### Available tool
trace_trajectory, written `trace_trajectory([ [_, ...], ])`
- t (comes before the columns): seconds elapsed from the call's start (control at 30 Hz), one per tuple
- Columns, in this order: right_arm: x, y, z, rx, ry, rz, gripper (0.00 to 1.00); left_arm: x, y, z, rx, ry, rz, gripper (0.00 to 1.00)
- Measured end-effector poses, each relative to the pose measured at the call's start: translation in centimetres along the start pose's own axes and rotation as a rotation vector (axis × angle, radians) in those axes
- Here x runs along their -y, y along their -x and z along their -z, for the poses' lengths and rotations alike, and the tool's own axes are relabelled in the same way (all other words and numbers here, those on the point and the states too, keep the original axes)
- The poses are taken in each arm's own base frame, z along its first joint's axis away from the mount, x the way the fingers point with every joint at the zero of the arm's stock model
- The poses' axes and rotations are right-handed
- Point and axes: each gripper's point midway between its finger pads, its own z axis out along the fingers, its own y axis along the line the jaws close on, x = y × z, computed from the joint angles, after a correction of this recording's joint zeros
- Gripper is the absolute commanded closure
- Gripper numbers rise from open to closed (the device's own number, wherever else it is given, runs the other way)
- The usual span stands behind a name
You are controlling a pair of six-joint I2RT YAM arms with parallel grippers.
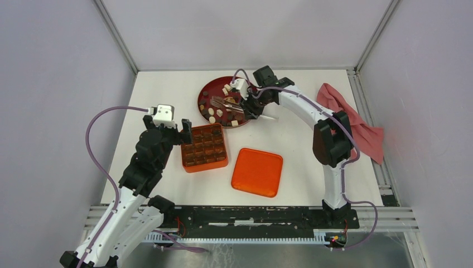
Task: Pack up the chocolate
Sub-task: Place the fake chocolate in the packing box, then pick up the fake chocolate from the plate.
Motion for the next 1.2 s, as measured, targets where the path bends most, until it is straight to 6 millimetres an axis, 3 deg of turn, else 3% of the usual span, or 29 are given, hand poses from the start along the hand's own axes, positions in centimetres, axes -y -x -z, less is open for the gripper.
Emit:
trace_trajectory([
  [0.13,2.6,-2.4,1.0,-0.028,-0.053,-0.04,0.61,0.0,0.0,0.0,0.0,0.0,0.0,0.0],
  [0.3,4.5,-4.1,1.7,-0.055,-0.092,-0.059,0.61,0.0,-0.1,-0.1,-0.005,-0.001,-0.002,0.0],
  [0.67,6.1,-8.5,-0.7,-0.155,-0.091,-0.096,0.6,0.2,-0.3,-0.2,-0.011,-0.005,-0.004,0.0],
  [0.83,6.9,-9.4,-0.6,-0.172,-0.106,-0.113,0.6,0.2,-0.3,-0.2,-0.012,-0.006,-0.004,0.0],
  [1.2,7.8,-9.5,-0.8,-0.173,-0.103,-0.126,0.58,0.2,-0.3,-0.3,-0.014,-0.006,-0.004,0.0],
])
